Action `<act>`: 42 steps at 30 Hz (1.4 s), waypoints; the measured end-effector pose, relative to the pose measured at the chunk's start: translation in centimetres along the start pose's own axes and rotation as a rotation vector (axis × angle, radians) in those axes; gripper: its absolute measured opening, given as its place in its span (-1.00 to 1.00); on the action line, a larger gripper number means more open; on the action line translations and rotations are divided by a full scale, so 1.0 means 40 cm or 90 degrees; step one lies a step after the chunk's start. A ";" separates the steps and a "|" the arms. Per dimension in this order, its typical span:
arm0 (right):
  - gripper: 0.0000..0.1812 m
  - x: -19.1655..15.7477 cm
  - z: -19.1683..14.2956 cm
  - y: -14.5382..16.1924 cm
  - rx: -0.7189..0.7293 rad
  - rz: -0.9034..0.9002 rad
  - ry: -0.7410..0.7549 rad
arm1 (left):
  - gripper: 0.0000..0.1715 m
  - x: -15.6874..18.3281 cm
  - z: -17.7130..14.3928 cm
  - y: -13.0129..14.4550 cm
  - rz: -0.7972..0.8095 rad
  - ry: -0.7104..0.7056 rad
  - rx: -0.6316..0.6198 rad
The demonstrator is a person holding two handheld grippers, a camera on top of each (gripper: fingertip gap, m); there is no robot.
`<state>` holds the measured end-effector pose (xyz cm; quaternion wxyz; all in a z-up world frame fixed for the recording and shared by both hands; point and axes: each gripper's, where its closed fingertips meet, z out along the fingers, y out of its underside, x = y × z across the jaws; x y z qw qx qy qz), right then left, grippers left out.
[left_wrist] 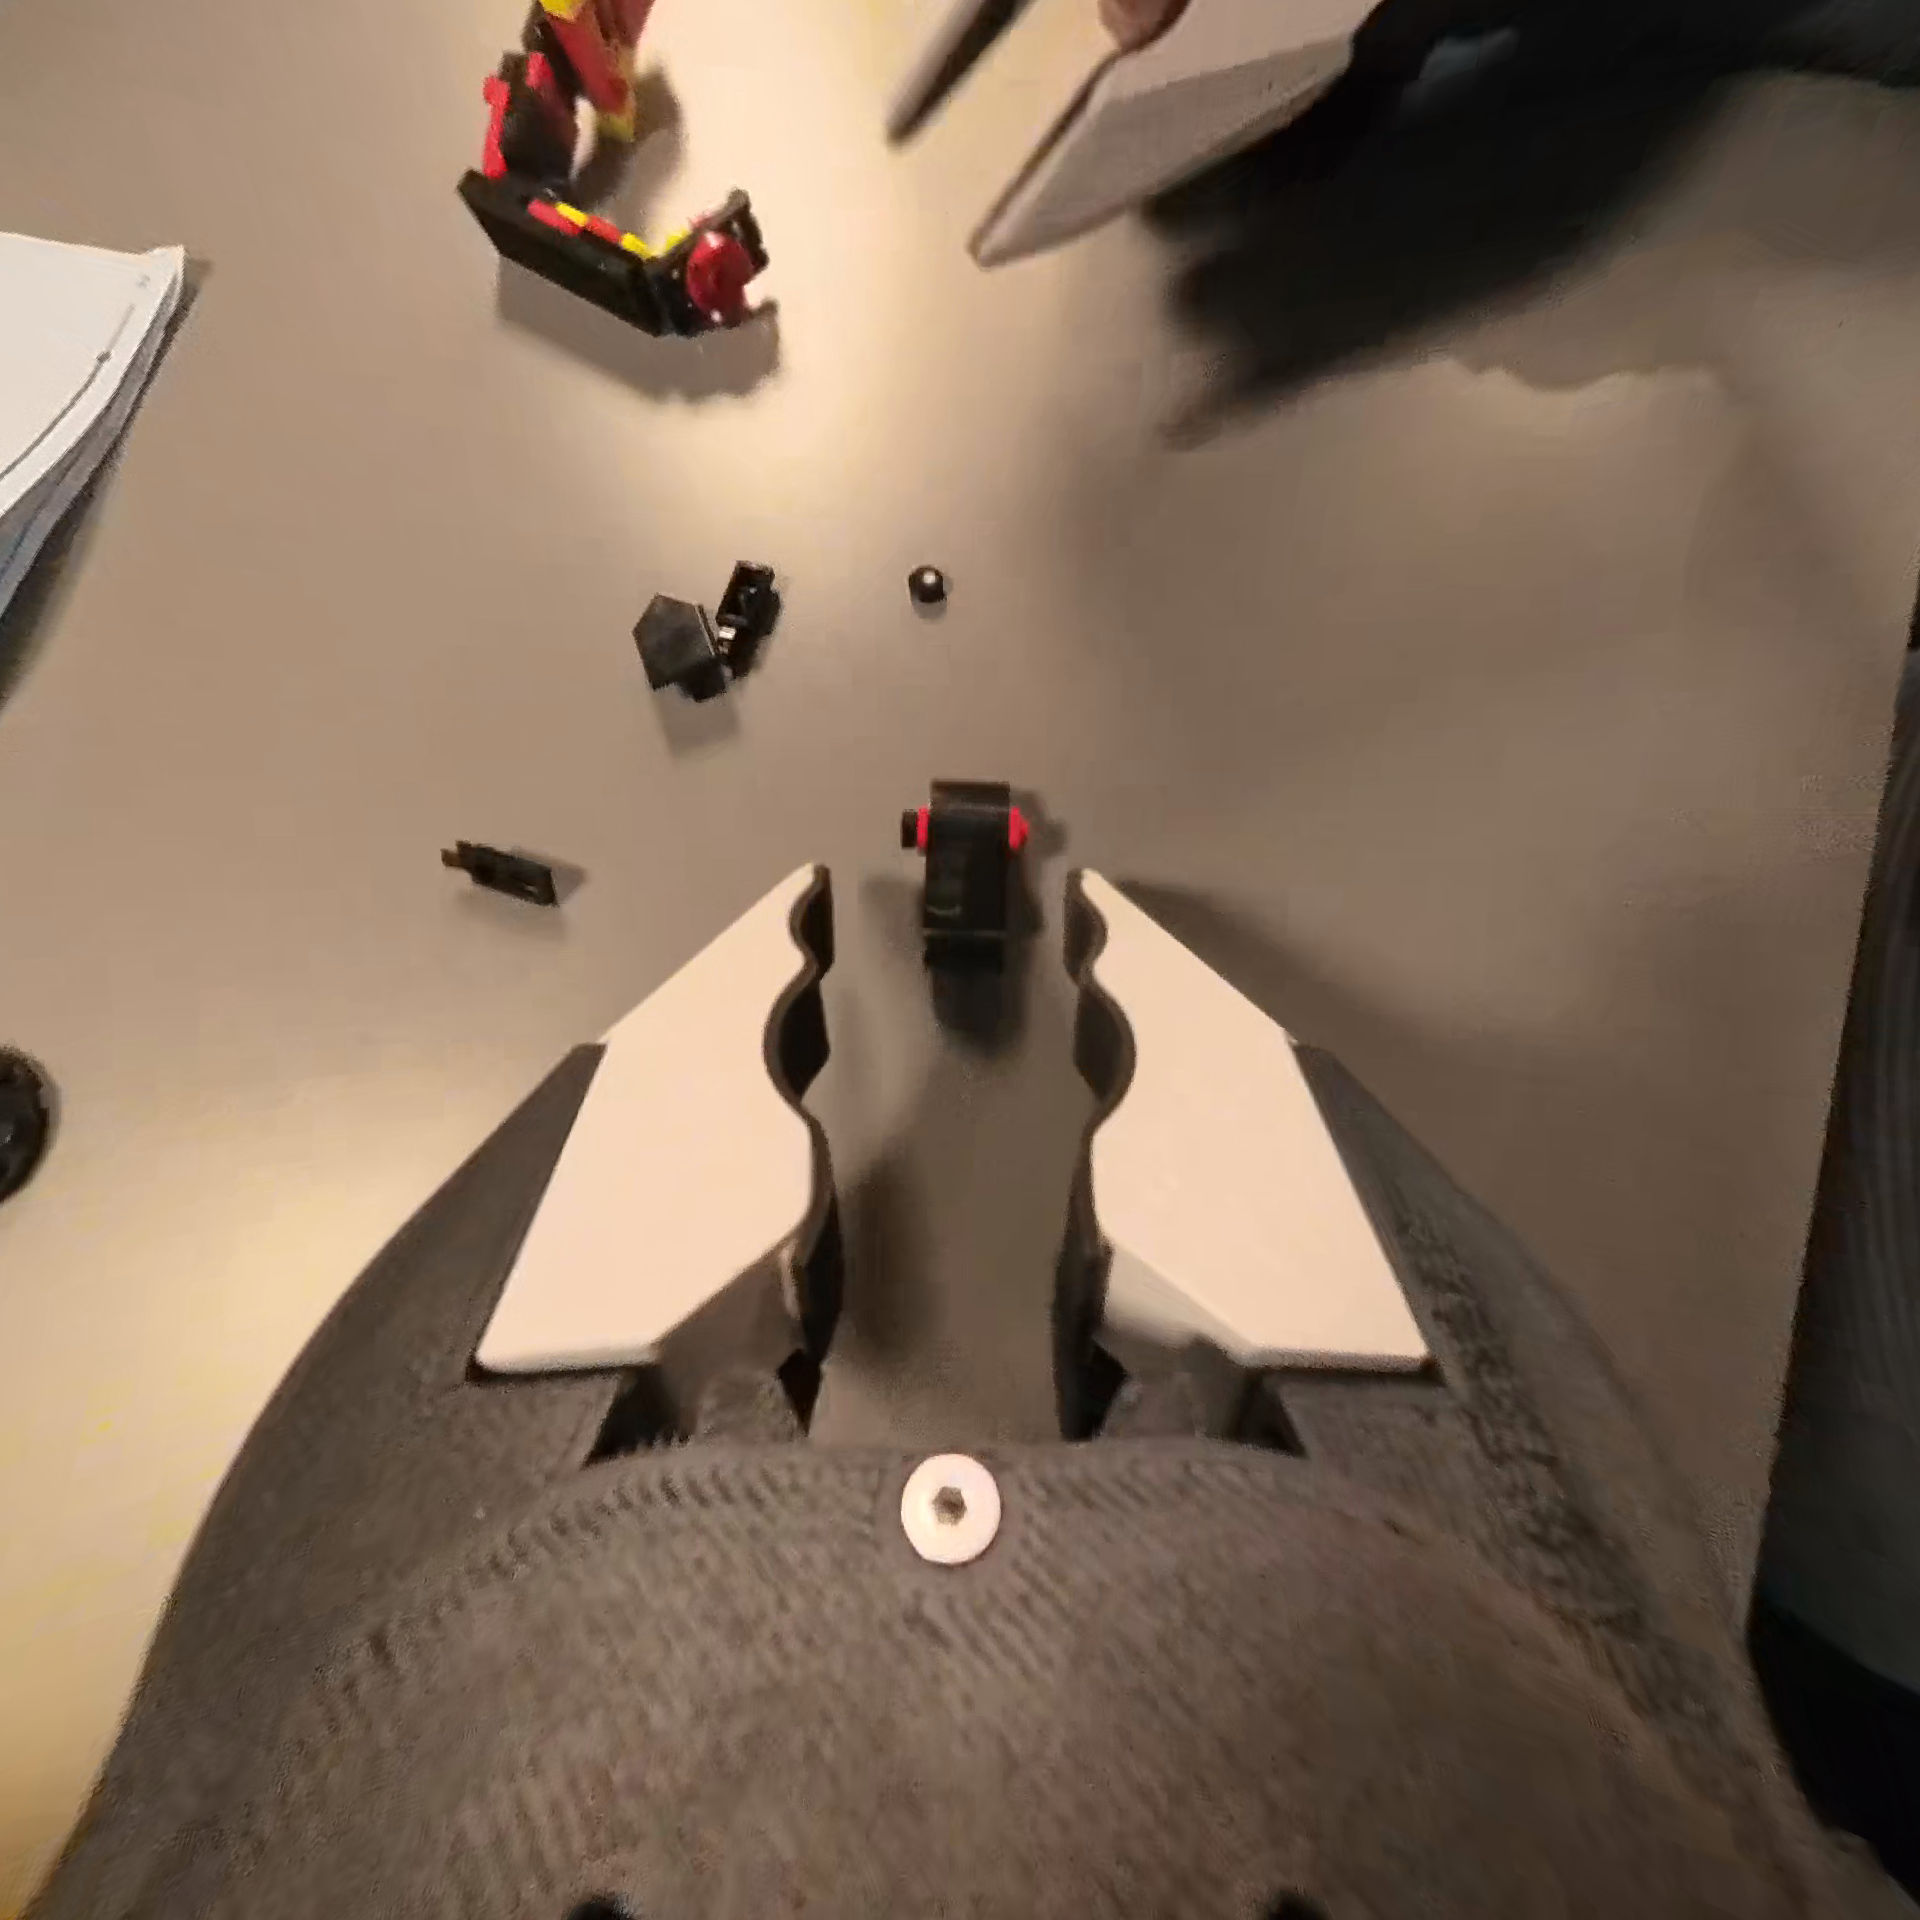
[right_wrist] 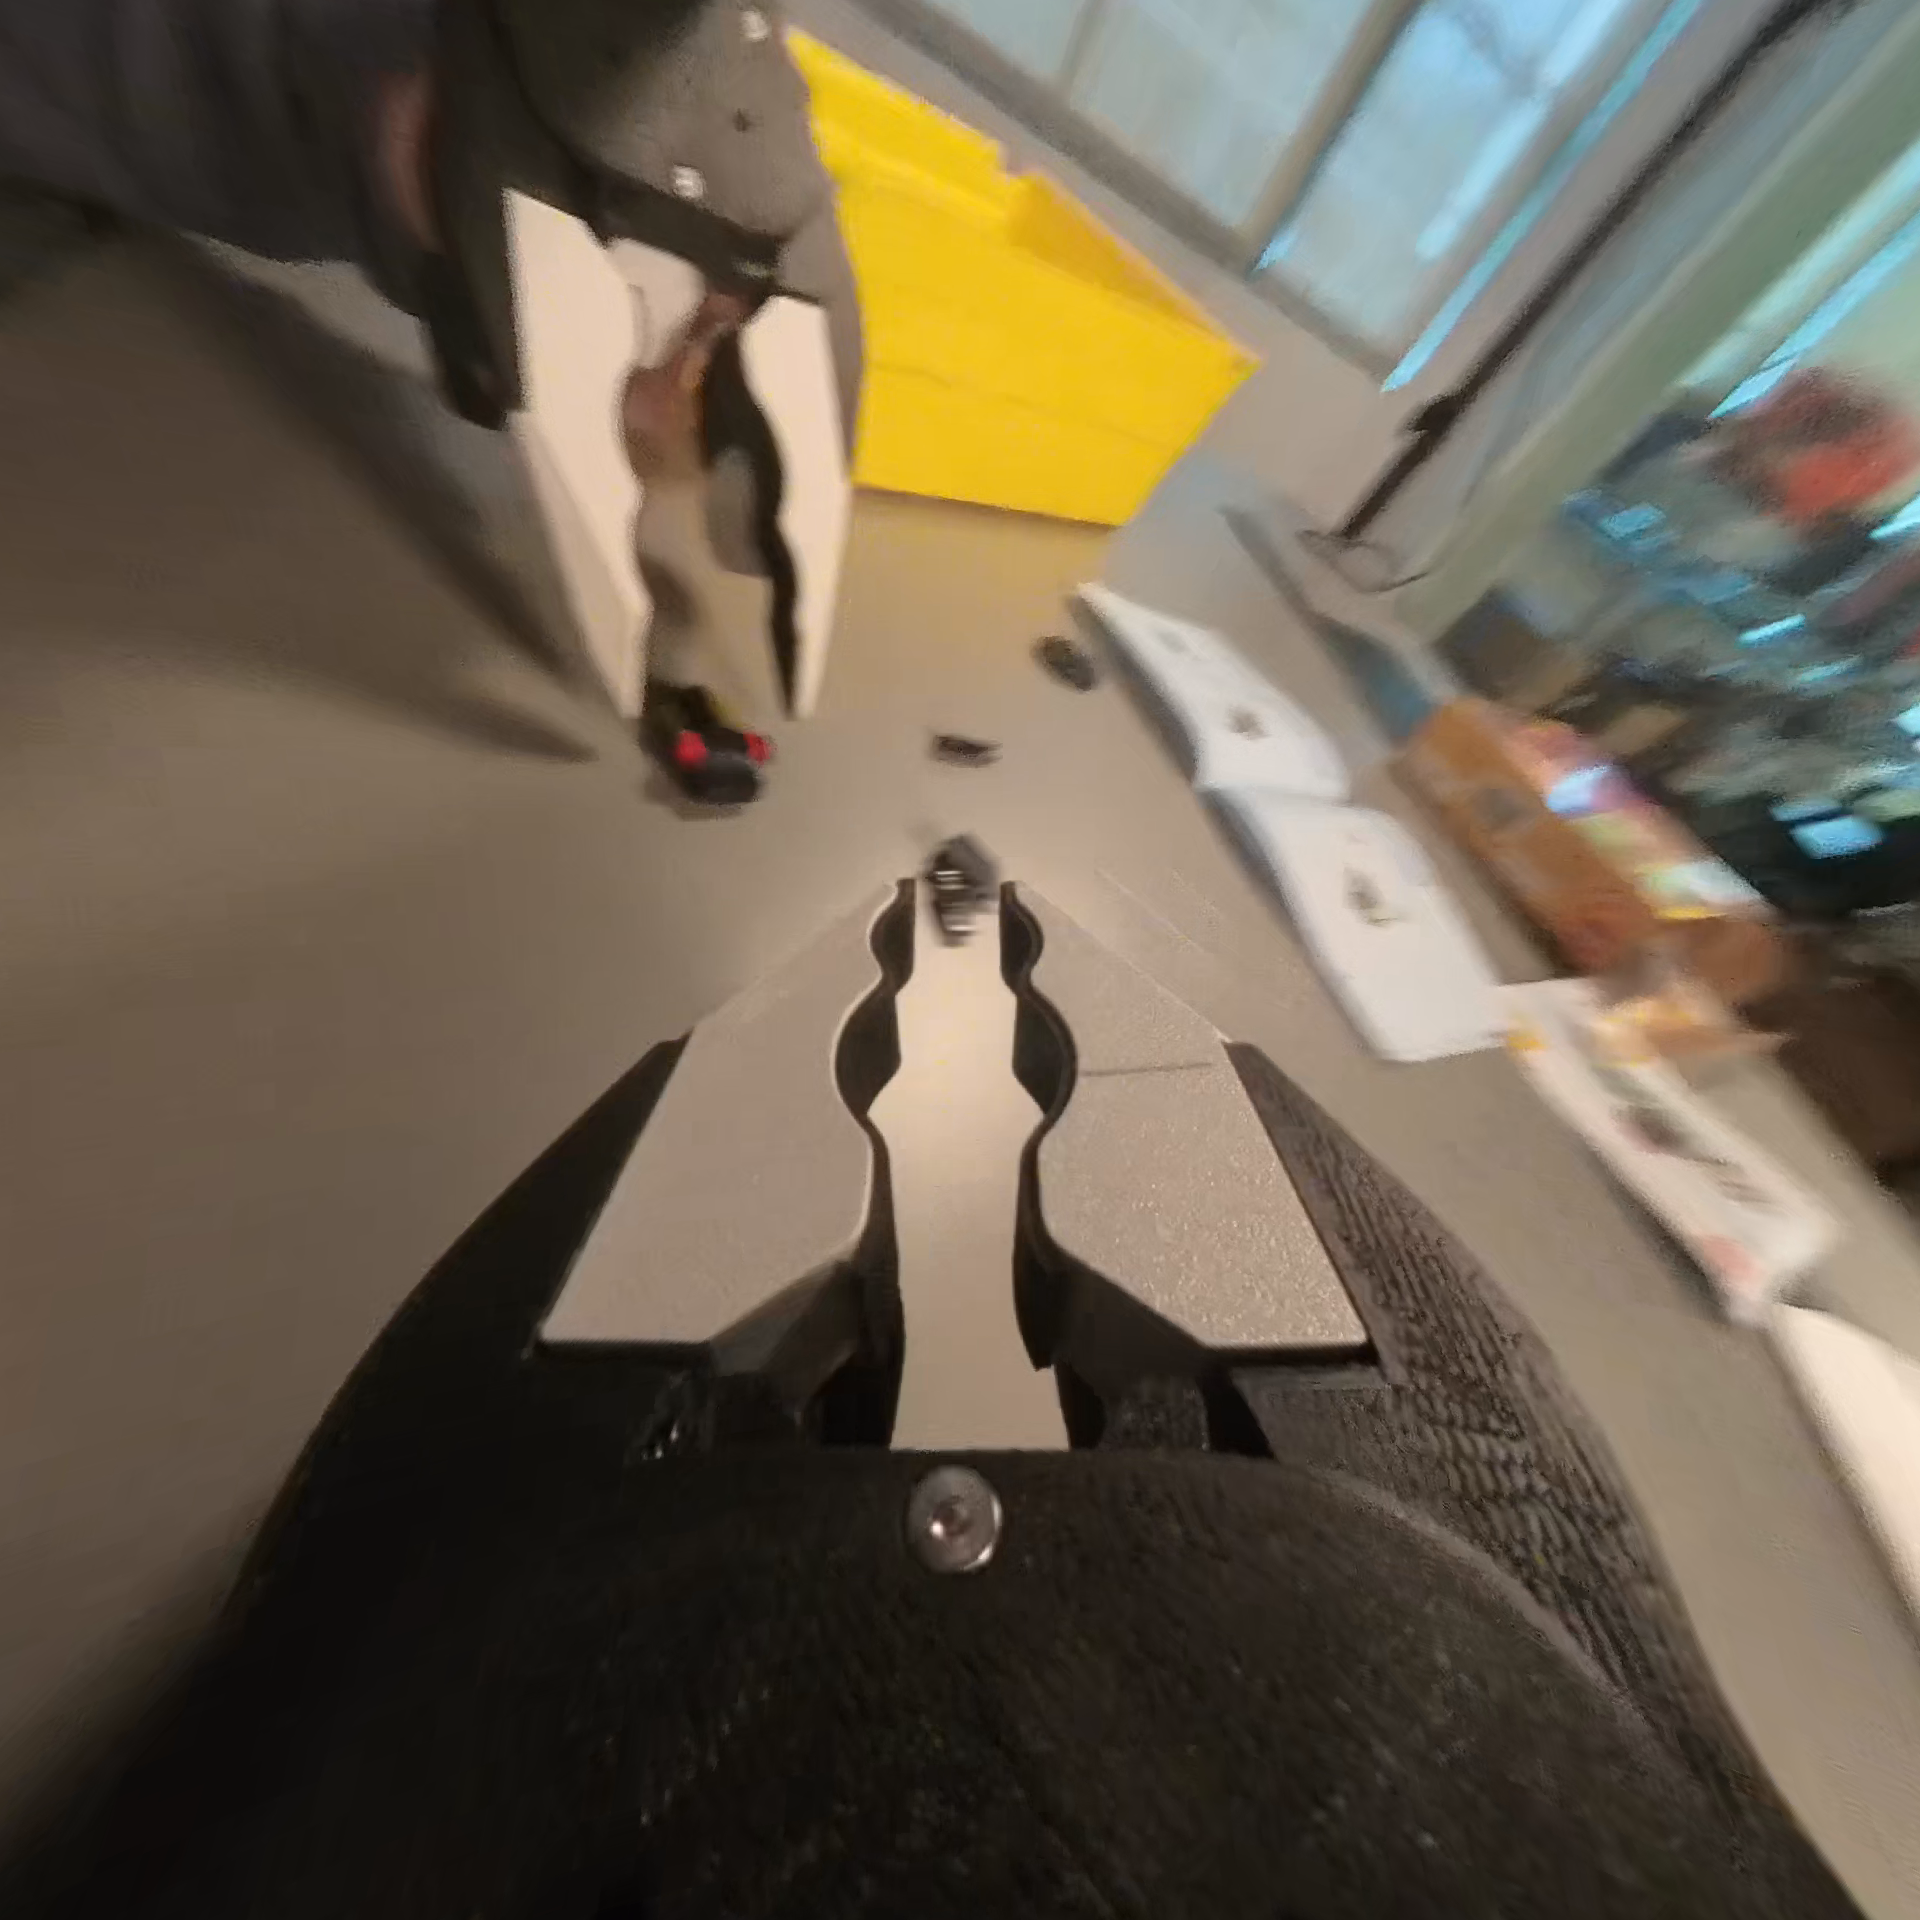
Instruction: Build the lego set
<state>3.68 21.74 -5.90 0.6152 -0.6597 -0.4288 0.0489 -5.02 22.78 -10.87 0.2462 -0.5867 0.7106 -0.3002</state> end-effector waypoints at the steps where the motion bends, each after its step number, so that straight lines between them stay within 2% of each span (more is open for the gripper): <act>1: -0.81 -0.025 0.010 0.003 -0.021 0.042 -0.054 | -0.52 0.001 0.000 0.010 0.004 0.003 -0.004; 3: -0.77 -0.042 0.027 0.007 -0.052 0.117 -0.100 | -0.56 0.001 0.006 0.027 0.015 0.006 -0.016; 6: -0.77 -0.054 0.043 0.023 -0.092 0.148 -0.120 | -0.67 0.005 0.014 0.019 0.035 0.015 0.007; 8: -0.77 -0.069 0.052 0.036 -0.125 0.165 -0.138 | -0.81 0.009 0.017 0.016 0.031 0.028 0.016; 10: -0.76 -0.078 0.059 0.042 -0.143 0.158 -0.141 | -0.82 0.002 0.015 0.017 0.005 0.027 0.015; 12: -0.71 -0.070 0.065 0.024 -0.115 0.133 -0.116 | -0.82 -0.005 0.012 0.012 -0.051 0.038 0.026; 15: -0.60 -0.082 0.071 -0.039 -0.020 -0.001 -0.075 | -0.81 0.032 -0.007 -0.037 -0.197 0.169 0.095; 18: -0.52 -0.114 0.091 -0.064 -0.003 -0.188 -0.022 | -0.81 0.047 -0.027 -0.080 -0.320 0.285 0.148; 21: -0.69 -0.131 0.107 -0.084 0.012 -0.305 0.020 | -0.82 0.060 -0.028 -0.087 -0.353 0.342 0.150; 24: -0.84 -0.138 0.114 -0.078 0.007 -0.324 0.017 | -0.82 0.053 -0.031 -0.088 -0.351 0.344 0.160; 26: -0.86 -0.130 0.115 -0.065 -0.014 -0.291 0.006 | -0.81 0.035 -0.027 -0.091 -0.326 0.307 0.180; 27: -0.86 -0.123 0.114 -0.061 -0.021 -0.266 0.002 | -0.71 0.026 -0.028 -0.097 -0.300 0.286 0.200; 28: -0.86 -0.117 0.112 -0.059 -0.023 -0.240 -0.003 | -0.51 0.015 -0.026 -0.098 -0.256 0.242 0.211; 29: -0.86 -0.113 0.110 -0.057 -0.026 -0.214 -0.010 | -0.45 0.004 -0.025 -0.098 -0.182 0.178 0.219; 32: -0.86 -0.106 0.107 -0.054 -0.031 -0.153 -0.031 | -0.46 -0.004 -0.038 -0.112 0.082 -0.020 0.253; 34: -0.86 -0.107 0.107 -0.052 -0.034 -0.124 -0.044 | -0.55 0.010 -0.022 -0.098 0.194 -0.081 0.225; 37: -0.86 -0.116 0.107 -0.051 -0.034 -0.105 -0.064 | -0.60 0.021 -0.005 -0.094 0.252 -0.108 0.206; 42: -0.86 -0.126 0.109 -0.053 -0.033 -0.075 -0.091 | -0.81 0.023 -0.001 -0.092 0.264 -0.112 0.200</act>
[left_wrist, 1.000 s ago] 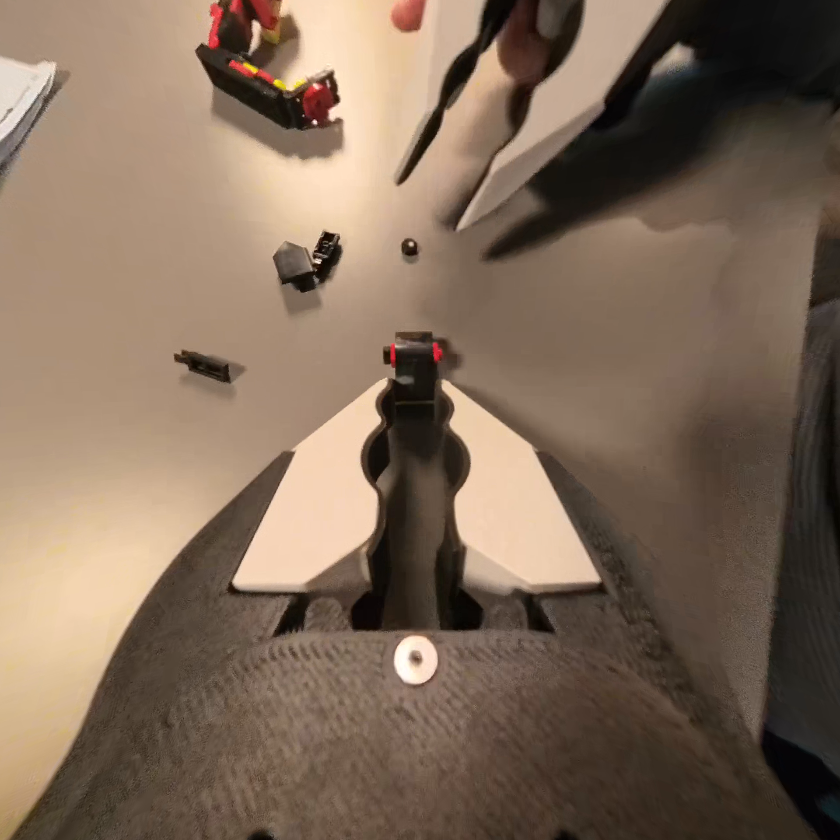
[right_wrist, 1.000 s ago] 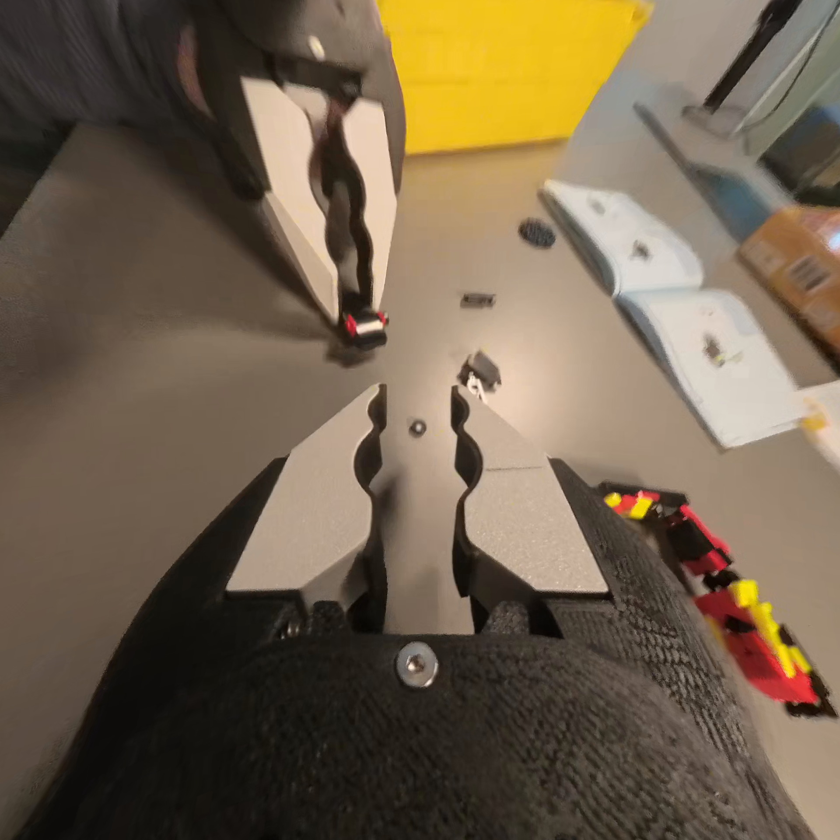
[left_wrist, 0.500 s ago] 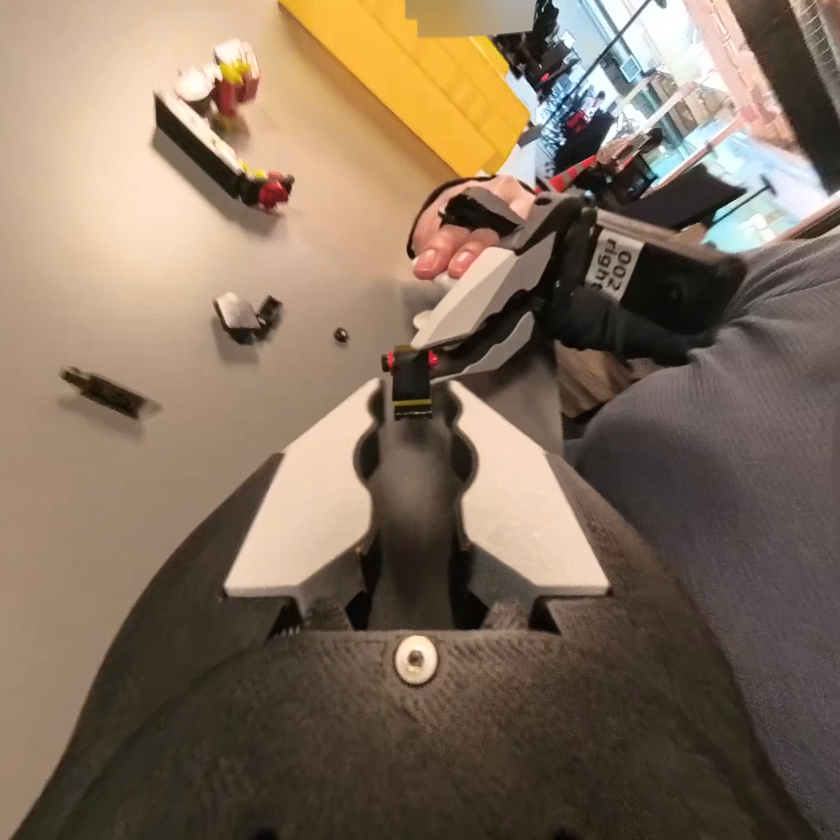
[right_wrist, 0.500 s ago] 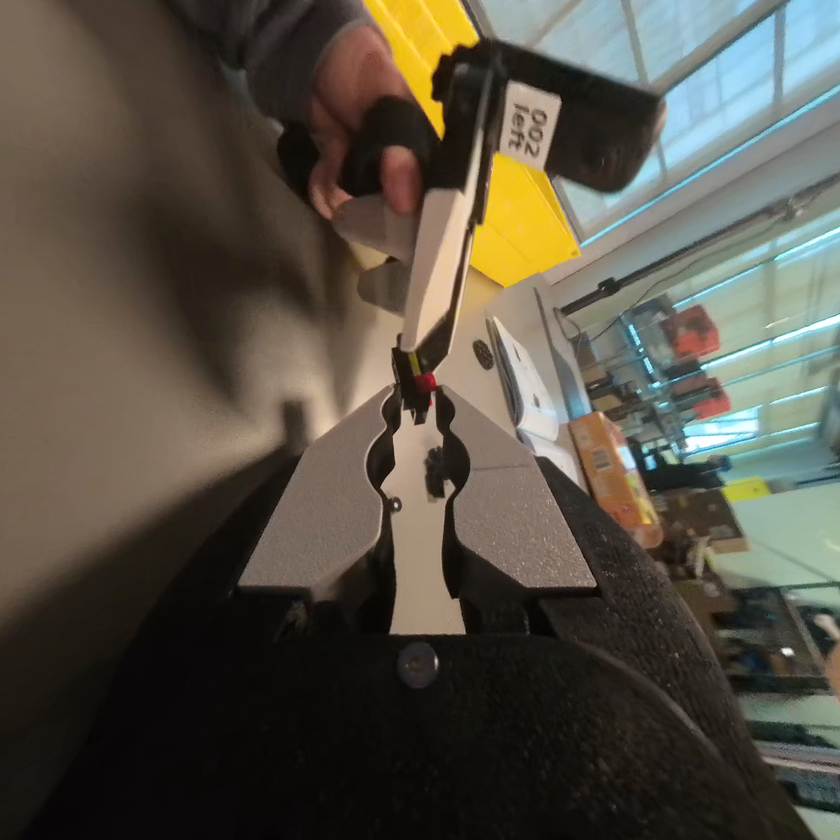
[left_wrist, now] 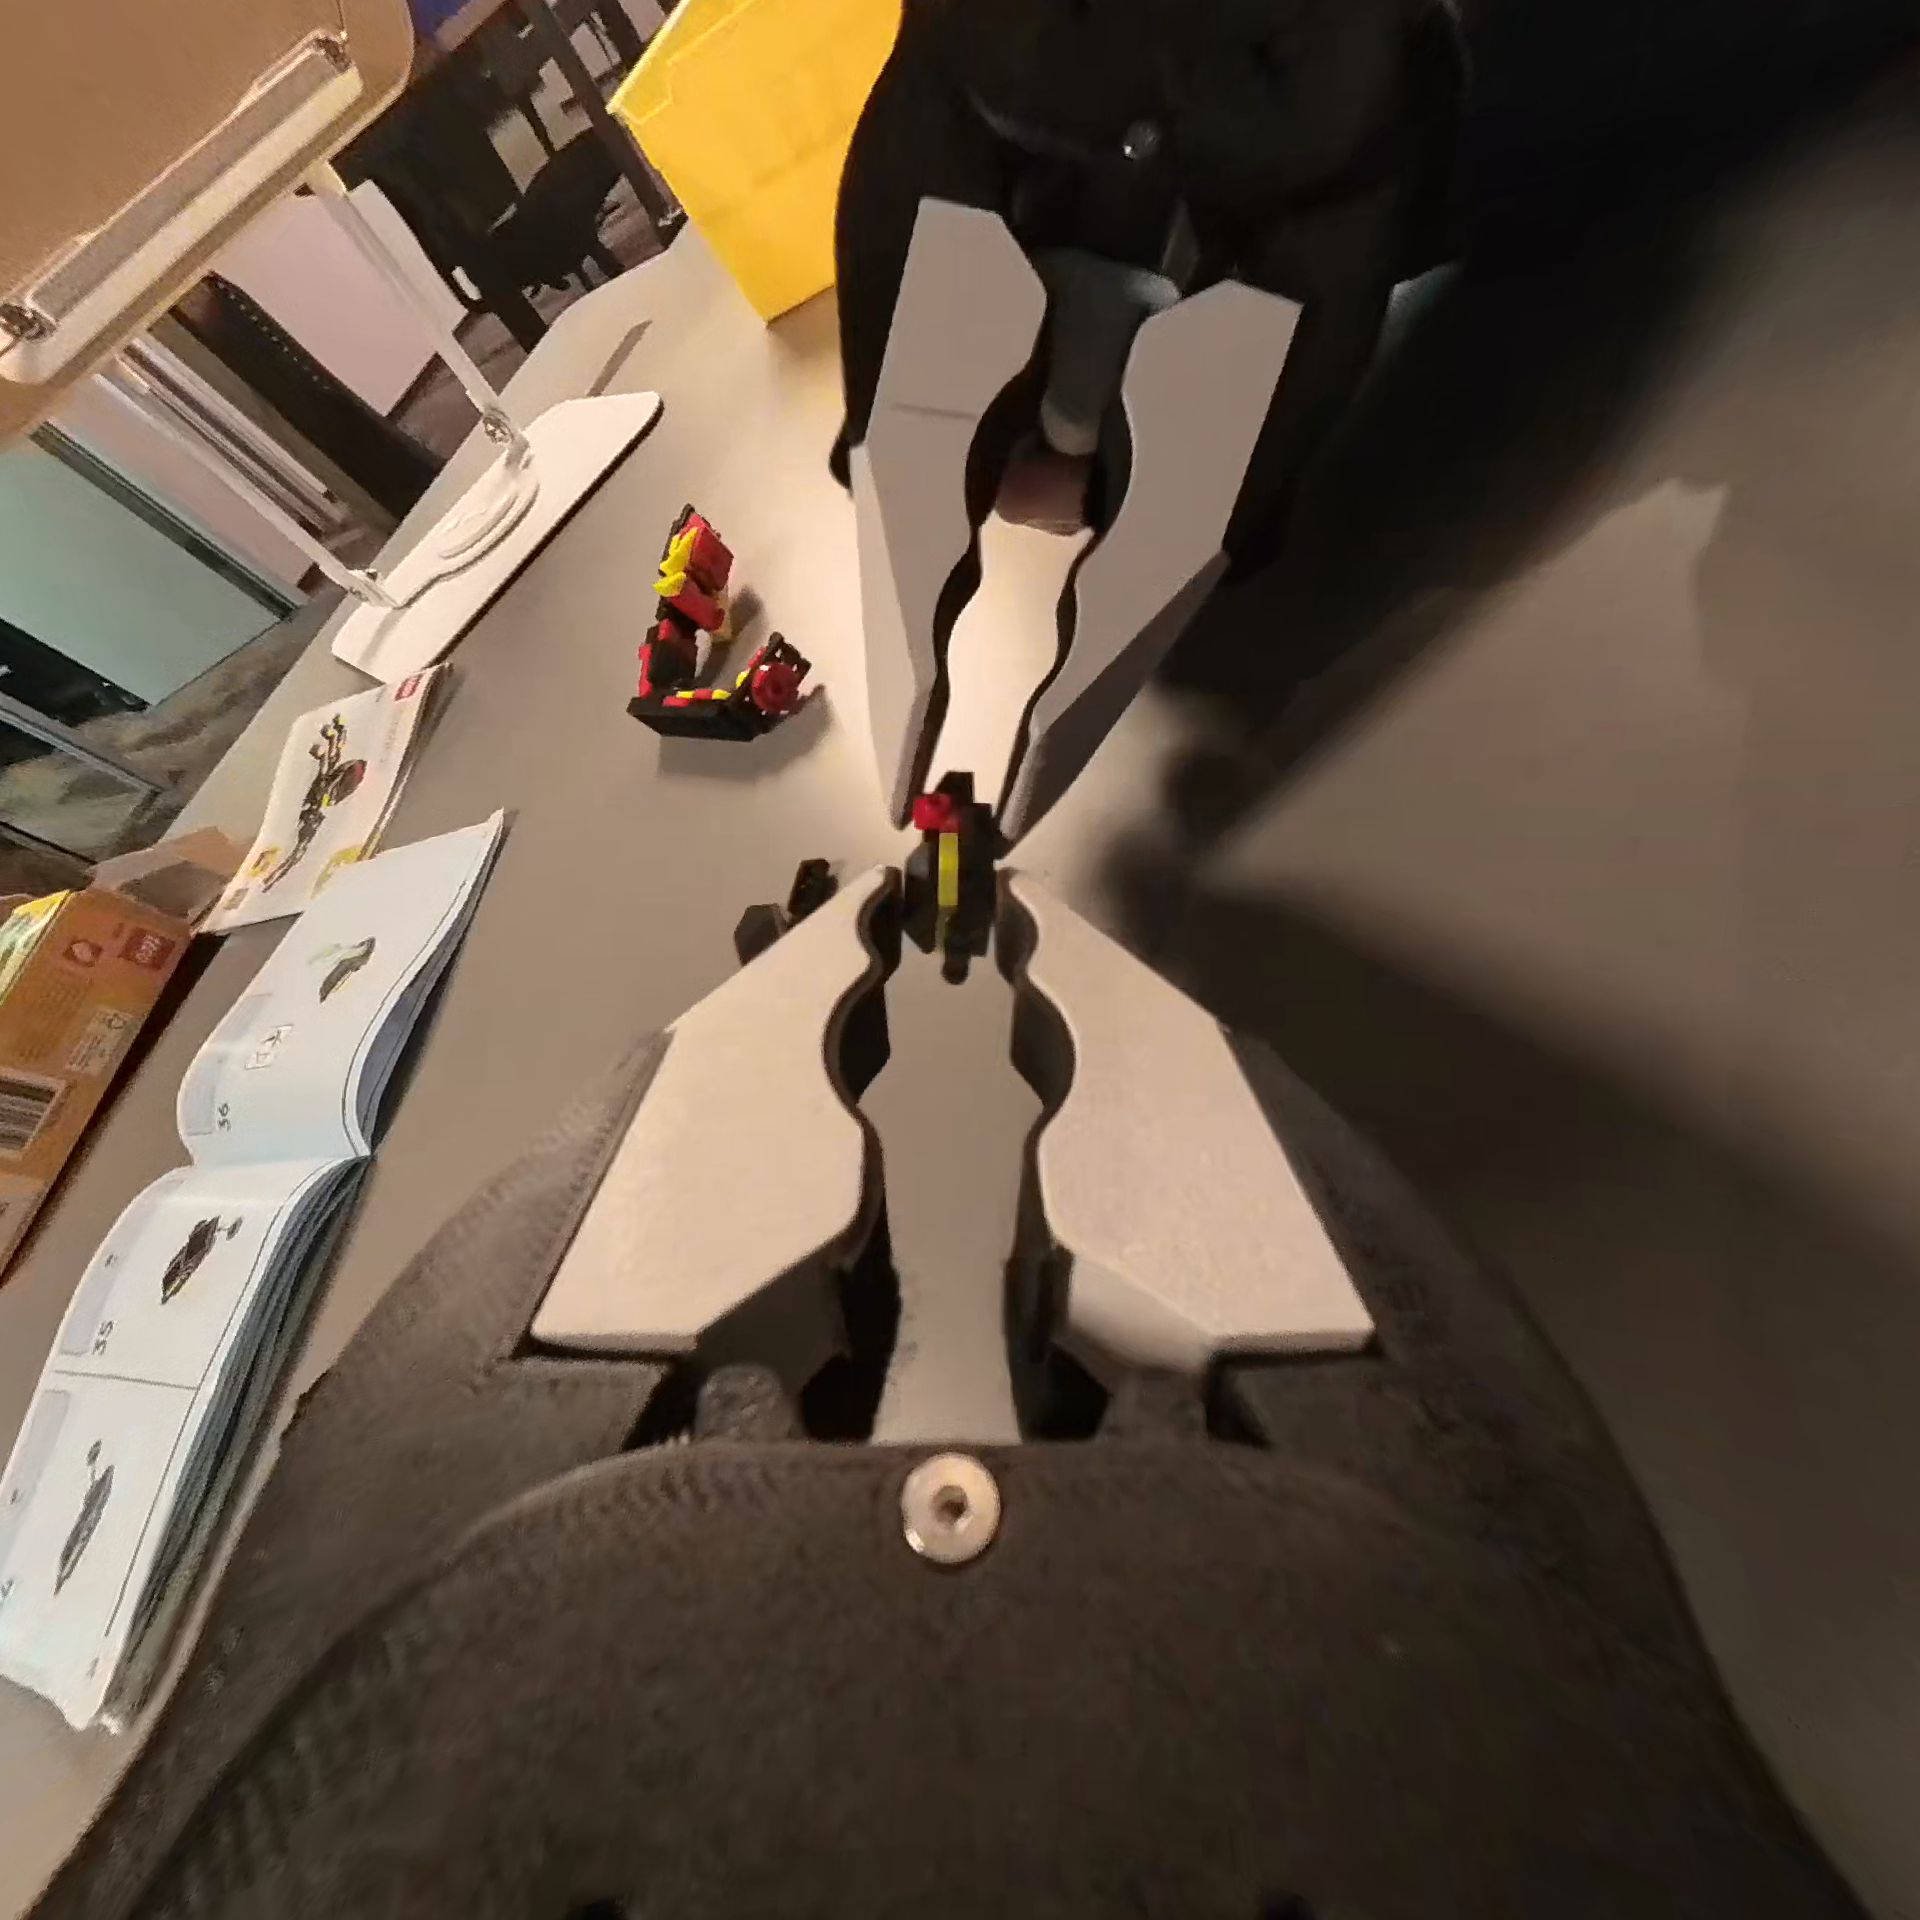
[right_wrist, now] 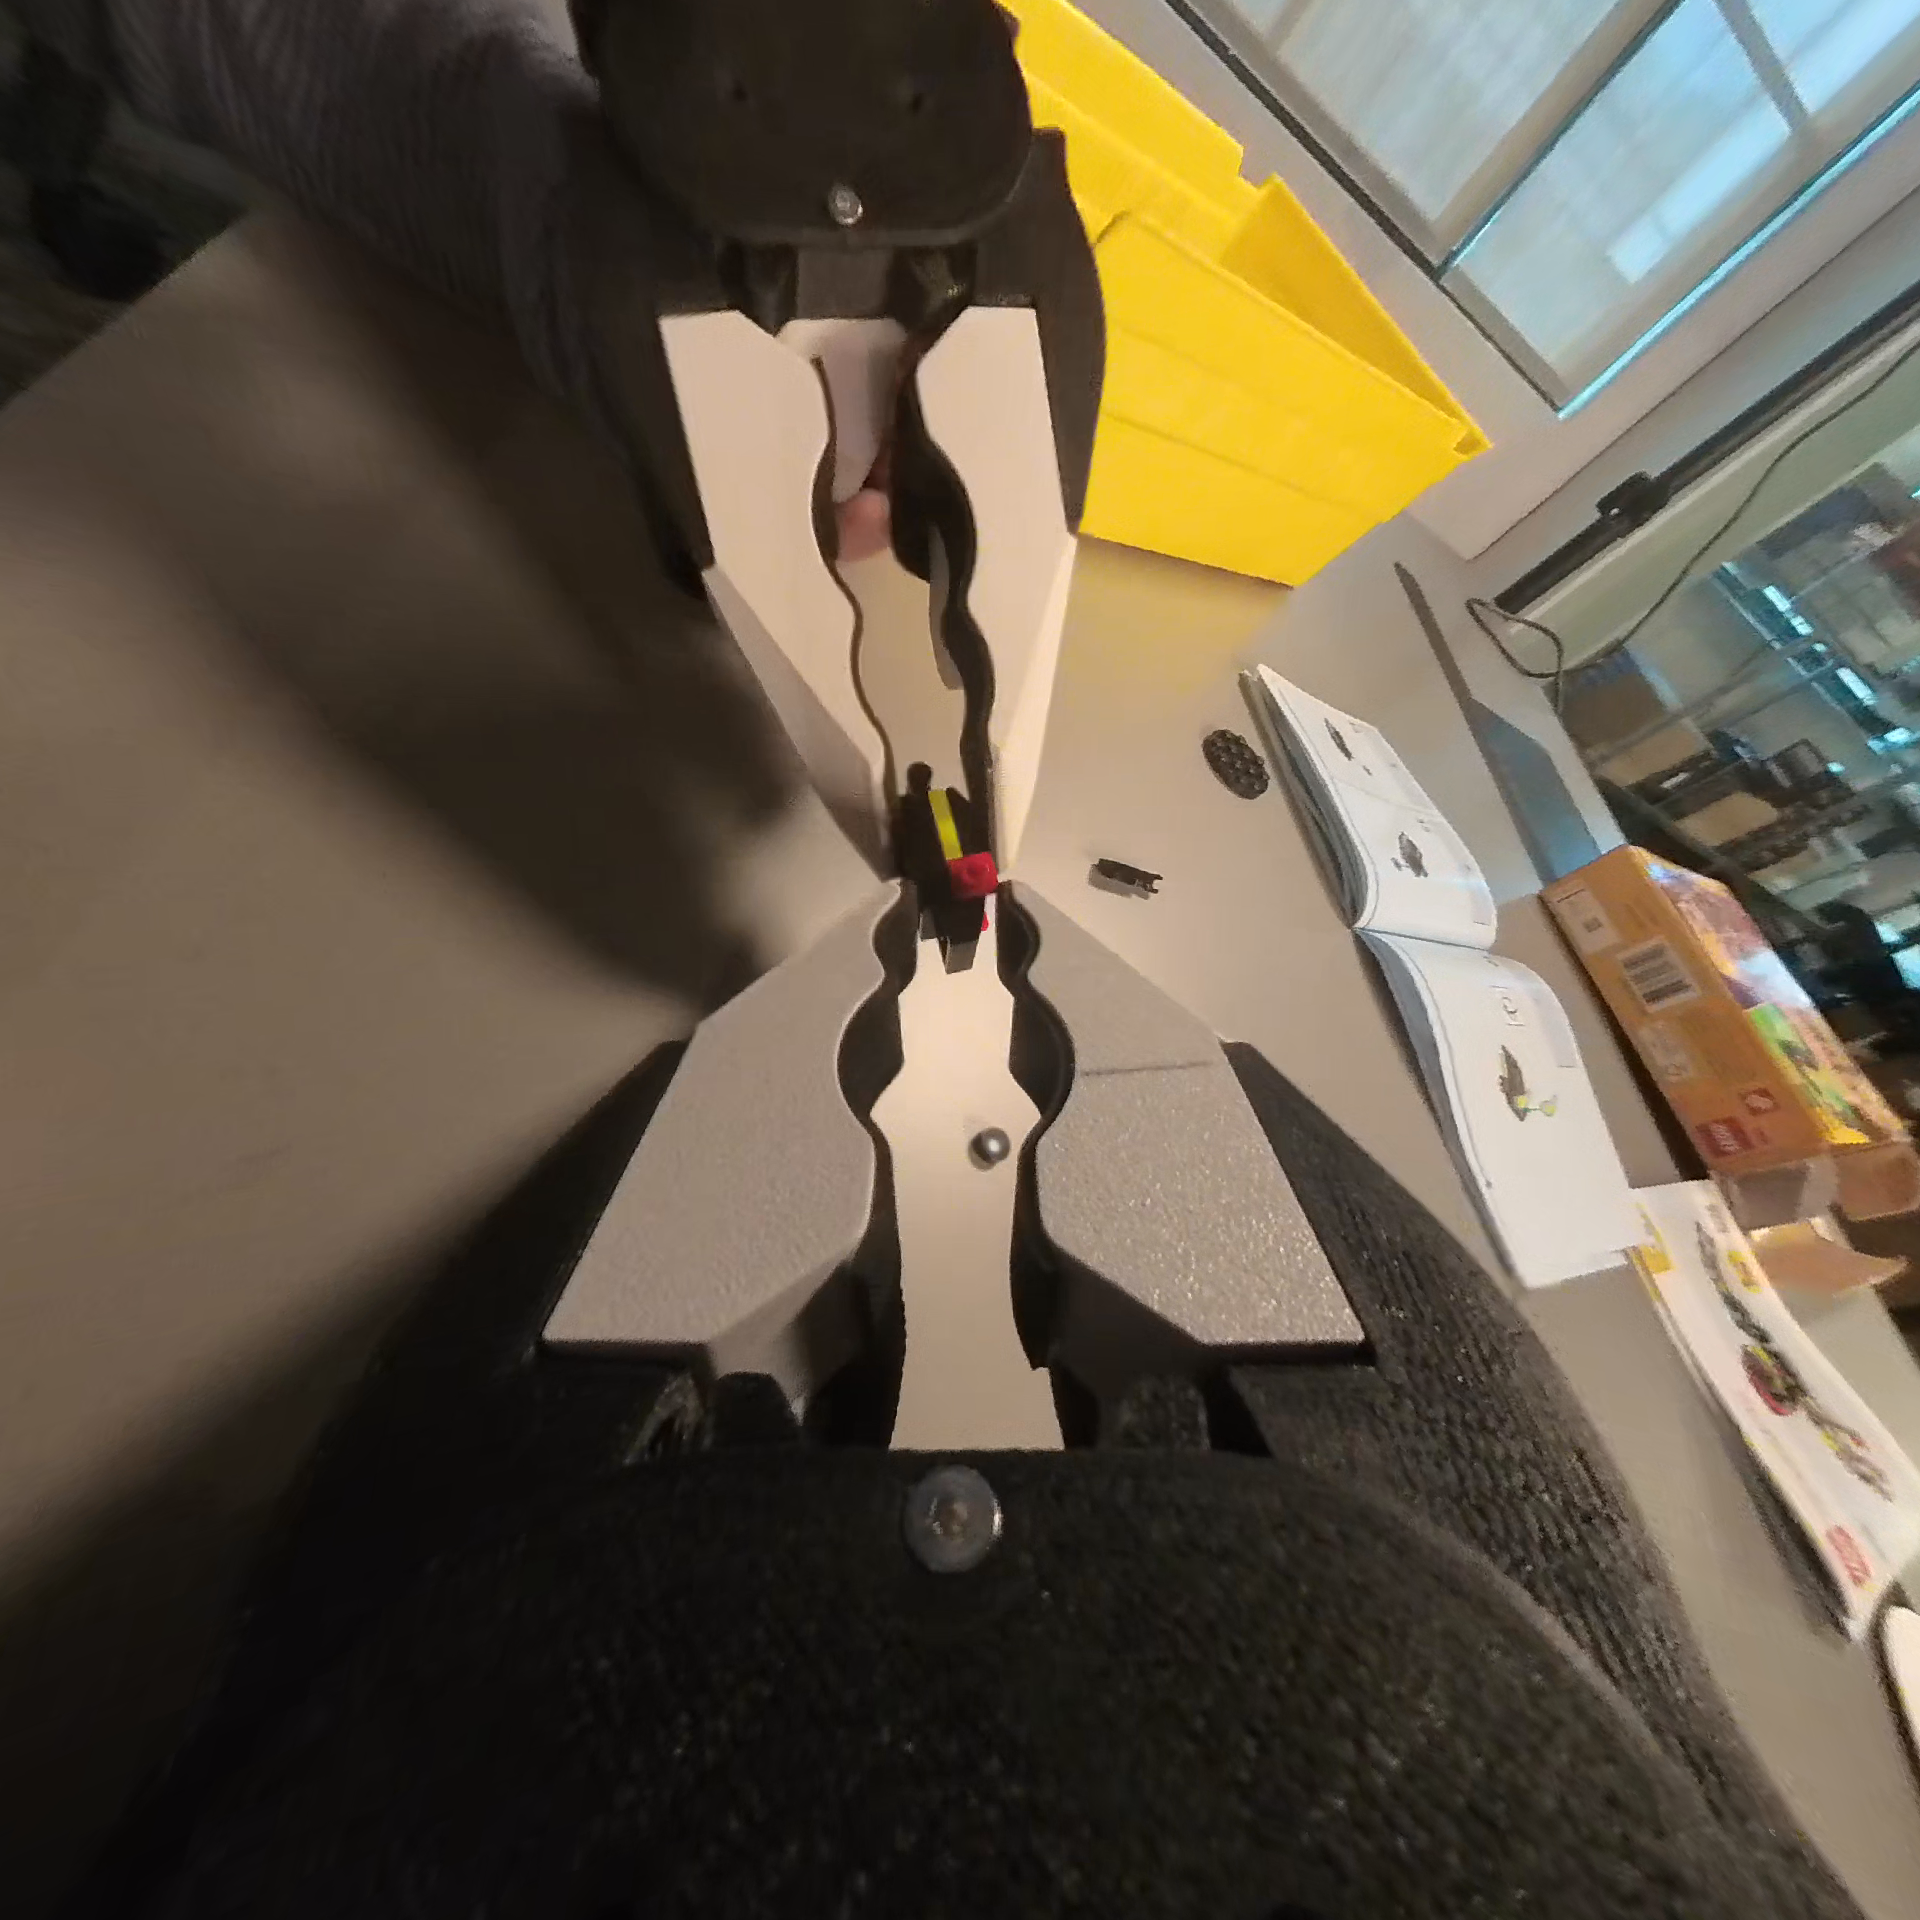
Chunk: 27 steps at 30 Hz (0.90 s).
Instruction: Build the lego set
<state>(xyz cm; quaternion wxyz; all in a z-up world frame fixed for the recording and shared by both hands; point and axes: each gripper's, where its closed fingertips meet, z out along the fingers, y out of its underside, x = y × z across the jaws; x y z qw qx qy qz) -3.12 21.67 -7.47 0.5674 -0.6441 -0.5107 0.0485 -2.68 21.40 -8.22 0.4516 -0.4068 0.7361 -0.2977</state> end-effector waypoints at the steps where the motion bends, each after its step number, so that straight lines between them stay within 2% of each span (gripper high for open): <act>1: -0.86 -0.002 0.001 0.002 0.000 0.015 -0.008 | -0.82 0.001 0.000 0.003 0.006 0.000 -0.007; 4: -0.73 -0.006 -0.005 0.023 -0.019 0.068 -0.046 | -0.82 -0.011 0.008 0.021 -0.010 -0.024 -0.045; 9: -0.72 0.009 -0.026 0.137 -0.175 0.247 -0.062 | -0.82 -0.036 0.003 0.037 -0.110 -0.027 -0.056; 12: -0.83 0.026 -0.026 0.141 -0.175 0.277 -0.039 | -0.82 -0.042 -0.004 0.034 -0.156 -0.015 -0.041; 19: -0.93 0.016 -0.013 0.152 -0.199 0.316 -0.067 | -0.82 -0.042 -0.008 0.031 -0.188 0.001 -0.031; 24: -0.94 0.020 -0.002 0.144 -0.203 0.272 -0.065 | -0.82 -0.040 -0.008 0.027 -0.219 0.016 -0.027; 27: -0.94 0.063 -0.004 0.090 -0.141 0.255 -0.037 | -0.82 -0.039 -0.010 0.025 -0.235 0.028 -0.020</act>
